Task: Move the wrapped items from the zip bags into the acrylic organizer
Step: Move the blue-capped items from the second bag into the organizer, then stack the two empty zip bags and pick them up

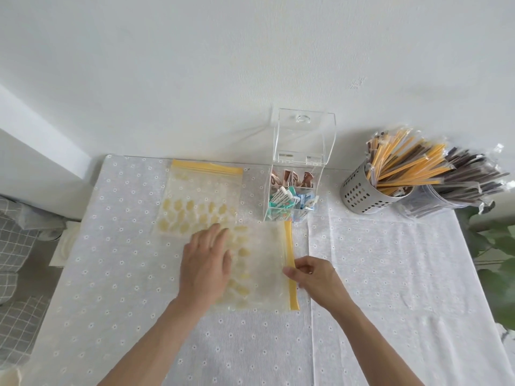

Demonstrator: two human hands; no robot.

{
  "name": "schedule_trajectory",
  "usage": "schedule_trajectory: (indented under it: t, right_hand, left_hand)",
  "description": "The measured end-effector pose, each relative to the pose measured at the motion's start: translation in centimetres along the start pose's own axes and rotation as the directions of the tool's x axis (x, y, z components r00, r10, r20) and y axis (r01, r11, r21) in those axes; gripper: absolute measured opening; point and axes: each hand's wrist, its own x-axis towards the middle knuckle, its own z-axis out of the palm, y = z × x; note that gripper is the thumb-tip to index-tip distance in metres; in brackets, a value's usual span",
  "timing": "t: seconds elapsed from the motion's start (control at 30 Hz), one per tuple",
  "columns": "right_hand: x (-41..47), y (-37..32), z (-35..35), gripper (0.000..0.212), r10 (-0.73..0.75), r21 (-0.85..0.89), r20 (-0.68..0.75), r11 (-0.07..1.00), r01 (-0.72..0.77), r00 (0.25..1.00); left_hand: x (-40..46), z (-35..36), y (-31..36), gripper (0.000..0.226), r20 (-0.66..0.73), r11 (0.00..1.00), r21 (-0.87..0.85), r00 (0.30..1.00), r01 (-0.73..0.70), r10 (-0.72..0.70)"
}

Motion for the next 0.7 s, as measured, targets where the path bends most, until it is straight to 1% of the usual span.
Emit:
schedule_trajectory:
  t: [0.03,0.1,0.13,0.2,0.3,0.37,0.43,0.5,0.57,0.63,0.67,0.7]
  right_hand:
    - [0.1,0.0,0.2,0.023,0.004,-0.005,-0.003,1.000,-0.004,1.000]
    - [0.3,0.2,0.5,0.021,0.020,-0.019,-0.018,1.000,-0.020,1.000]
    - [0.4,0.3,0.7,0.021,0.029,-0.020,-0.031,0.999,-0.030,0.999]
    - [0.6,0.6,0.9,0.020,0.043,-0.012,-0.058,0.999,-0.044,0.997]
    - [0.7,1.0,1.0,0.016,0.080,0.037,-0.041,0.996,-0.078,0.996]
    - [0.5,1.0,0.9,0.020,0.099,0.065,-0.013,0.993,-0.098,0.995]
    - [0.4,1.1,0.8,0.018,0.115,0.061,0.008,0.991,-0.115,0.993]
    - [0.3,1.4,1.0,0.009,0.121,0.054,0.004,0.991,-0.121,0.993]
    - [0.2,1.7,1.3,0.001,0.102,0.009,-0.037,0.995,-0.102,0.994]
    - [-0.1,1.8,1.7,0.004,0.071,-0.046,-0.079,0.996,-0.075,0.994]
    - [-0.3,1.7,1.8,0.005,0.067,-0.044,-0.093,0.996,-0.071,0.993]
    - [-0.5,1.5,1.8,0.004,0.073,-0.003,-0.094,0.997,-0.074,0.993]
  left_hand:
    - [0.0,0.7,1.0,0.046,0.022,0.993,0.009,0.993,-0.119,0.119]
    - [-0.2,2.6,2.8,0.053,0.128,0.950,0.002,0.942,-0.313,0.311]
    - [-0.2,3.4,3.5,0.056,0.182,0.924,-0.005,0.908,-0.382,0.376]
    - [0.0,4.6,4.3,0.061,0.261,0.889,-0.007,0.857,-0.458,0.444]
    - [0.5,5.5,4.3,0.064,0.345,0.874,0.023,0.824,-0.486,0.449]
    - [0.6,5.8,4.0,0.062,0.379,0.869,0.044,0.813,-0.492,0.442]
    - [0.7,5.9,3.6,0.062,0.395,0.870,0.059,0.812,-0.490,0.430]
    - [0.7,5.6,3.7,0.063,0.399,0.883,0.065,0.823,-0.466,0.404]
    - [0.7,5.4,3.8,0.066,0.401,0.905,0.077,0.844,-0.419,0.357]
    - [0.9,5.1,3.5,0.072,0.396,0.923,0.105,0.867,-0.370,0.302]
    - [0.9,4.8,3.2,0.073,0.389,0.931,0.120,0.879,-0.344,0.275]
    - [0.9,4.7,2.8,0.074,0.381,0.940,0.131,0.891,-0.314,0.245]
